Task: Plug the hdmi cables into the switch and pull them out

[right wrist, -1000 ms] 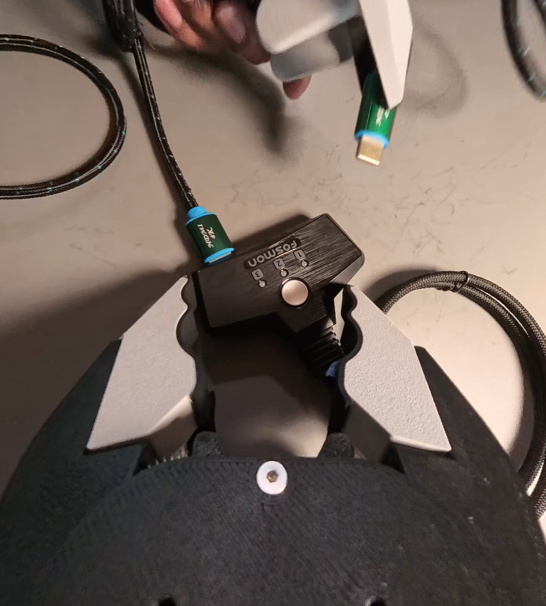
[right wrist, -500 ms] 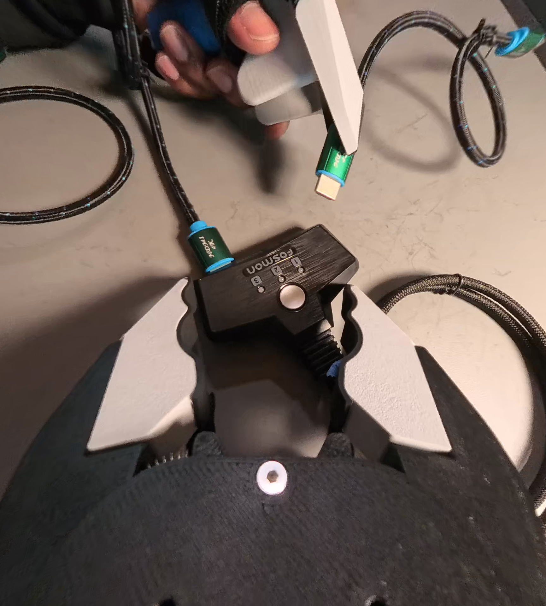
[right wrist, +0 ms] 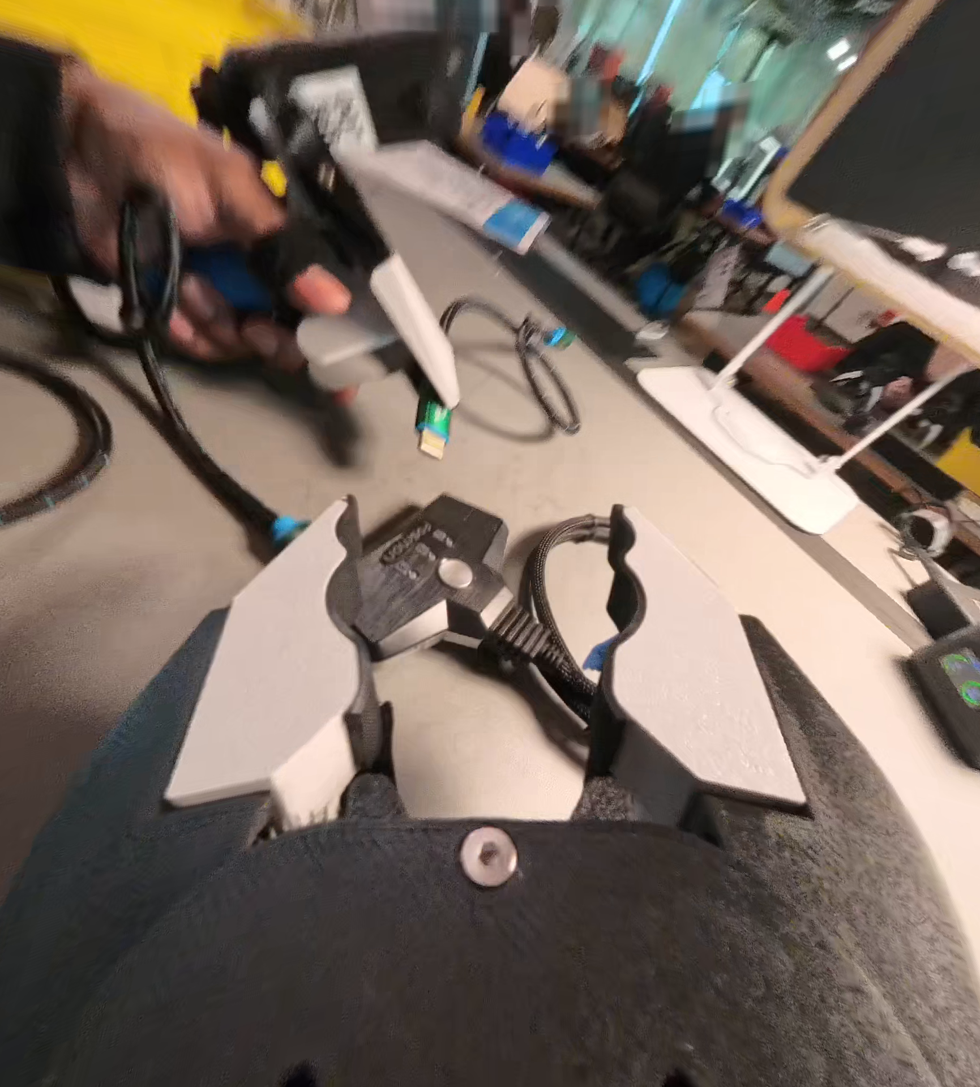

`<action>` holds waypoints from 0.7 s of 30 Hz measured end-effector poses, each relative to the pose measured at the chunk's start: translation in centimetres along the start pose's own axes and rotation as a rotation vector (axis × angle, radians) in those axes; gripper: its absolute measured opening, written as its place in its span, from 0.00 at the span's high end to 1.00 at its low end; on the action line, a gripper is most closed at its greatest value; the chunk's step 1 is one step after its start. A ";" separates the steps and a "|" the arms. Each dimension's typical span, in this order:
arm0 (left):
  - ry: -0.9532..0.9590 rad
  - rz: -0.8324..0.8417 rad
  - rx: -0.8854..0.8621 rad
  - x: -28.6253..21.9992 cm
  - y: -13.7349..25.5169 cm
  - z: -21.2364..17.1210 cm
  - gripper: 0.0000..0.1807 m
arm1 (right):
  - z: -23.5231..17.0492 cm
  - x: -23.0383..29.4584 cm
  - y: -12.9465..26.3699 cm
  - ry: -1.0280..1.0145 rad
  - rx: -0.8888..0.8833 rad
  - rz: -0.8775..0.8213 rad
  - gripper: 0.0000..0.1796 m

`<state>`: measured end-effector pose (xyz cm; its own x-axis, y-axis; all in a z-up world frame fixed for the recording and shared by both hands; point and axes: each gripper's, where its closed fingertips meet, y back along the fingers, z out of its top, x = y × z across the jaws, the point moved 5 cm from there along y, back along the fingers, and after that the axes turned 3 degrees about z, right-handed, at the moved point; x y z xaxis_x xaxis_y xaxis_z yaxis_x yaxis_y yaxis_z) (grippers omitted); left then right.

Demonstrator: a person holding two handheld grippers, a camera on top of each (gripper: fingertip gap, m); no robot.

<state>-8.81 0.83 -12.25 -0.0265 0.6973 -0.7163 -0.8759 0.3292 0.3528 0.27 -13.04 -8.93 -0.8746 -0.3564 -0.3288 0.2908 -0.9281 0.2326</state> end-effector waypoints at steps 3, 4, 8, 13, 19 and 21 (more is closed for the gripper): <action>-0.005 -0.004 -0.003 -0.1 0.0 0.0 0.91 | 1.0 -0.7 2.3 -0.155 -0.119 -0.085 0.55; -0.008 -0.010 -0.004 -0.1 0.0 0.0 0.91 | 1.2 -0.9 3.0 -0.198 -0.155 -0.103 0.56; -0.006 -0.019 -0.001 -0.1 0.0 0.0 0.91 | 1.8 -0.5 6.0 -0.328 -0.279 -0.176 0.64; -0.024 0.025 0.013 -0.1 -0.3 -0.2 0.91 | -0.3 0.4 4.3 -0.468 0.003 -0.162 0.70; -0.068 0.089 -0.021 -0.2 -0.4 0.0 0.91 | -1.0 1.4 0.7 -0.444 0.289 -0.074 0.62; -0.075 0.090 -0.029 -0.3 -0.4 0.0 0.91 | -0.5 1.0 -0.4 -0.355 0.383 -0.022 0.61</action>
<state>-8.42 0.53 -12.17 -0.0706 0.7695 -0.6347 -0.8853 0.2449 0.3954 -0.58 -13.05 -9.81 -0.9758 -0.2173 -0.0224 0.1663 -0.8052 0.5692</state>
